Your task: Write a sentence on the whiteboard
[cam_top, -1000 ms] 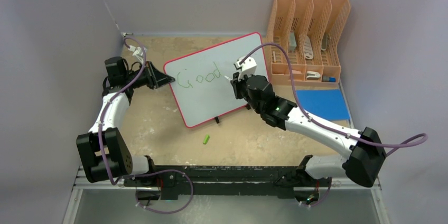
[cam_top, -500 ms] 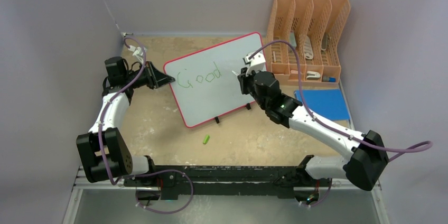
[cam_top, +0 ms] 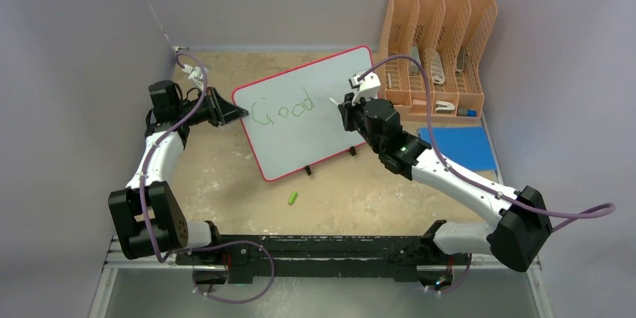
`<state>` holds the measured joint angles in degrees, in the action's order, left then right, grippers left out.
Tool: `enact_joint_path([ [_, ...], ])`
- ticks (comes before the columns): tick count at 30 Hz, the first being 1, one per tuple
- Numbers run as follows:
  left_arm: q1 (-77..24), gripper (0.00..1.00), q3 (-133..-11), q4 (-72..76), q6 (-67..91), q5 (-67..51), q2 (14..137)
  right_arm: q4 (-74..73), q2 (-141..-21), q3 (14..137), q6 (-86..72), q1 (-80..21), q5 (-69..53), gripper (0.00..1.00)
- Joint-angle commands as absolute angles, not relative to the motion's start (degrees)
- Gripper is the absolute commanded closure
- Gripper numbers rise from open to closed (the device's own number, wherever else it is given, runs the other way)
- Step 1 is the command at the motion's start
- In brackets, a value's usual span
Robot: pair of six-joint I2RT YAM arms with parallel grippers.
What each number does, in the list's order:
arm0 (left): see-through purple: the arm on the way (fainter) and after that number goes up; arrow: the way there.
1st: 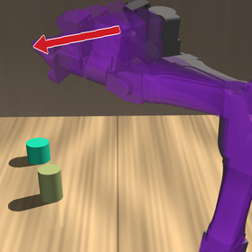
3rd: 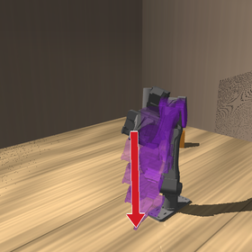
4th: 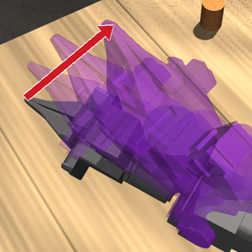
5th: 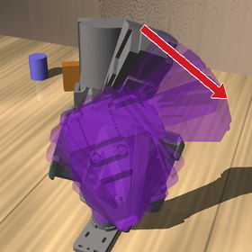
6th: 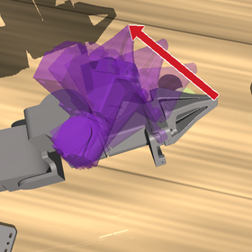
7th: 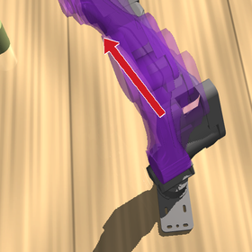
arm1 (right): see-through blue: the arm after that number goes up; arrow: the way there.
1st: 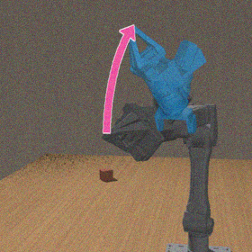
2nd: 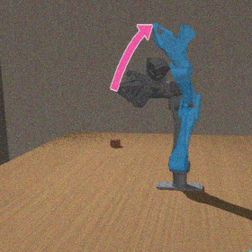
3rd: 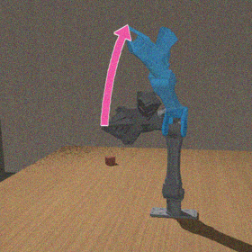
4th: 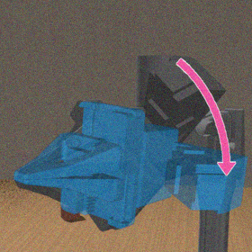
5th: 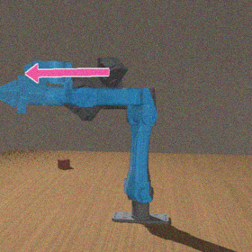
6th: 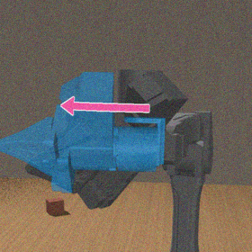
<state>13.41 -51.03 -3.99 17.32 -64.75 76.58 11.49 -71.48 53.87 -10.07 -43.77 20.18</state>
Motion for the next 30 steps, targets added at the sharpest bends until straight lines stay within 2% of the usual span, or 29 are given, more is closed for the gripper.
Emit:
enact_joint_path([
  [1,11.95,1.00,-51.32,-5.36,15.95,-62.90,76.37,15.00,-70.74,54.46,-9.98,-43.66,20.24,1.00],
  [30,11.85,1.00,-51.35,-5.36,15.82,-62.67,76.46,18.54,-75.24,58.60,-7.29,-43.66,19.58,1.00],
])
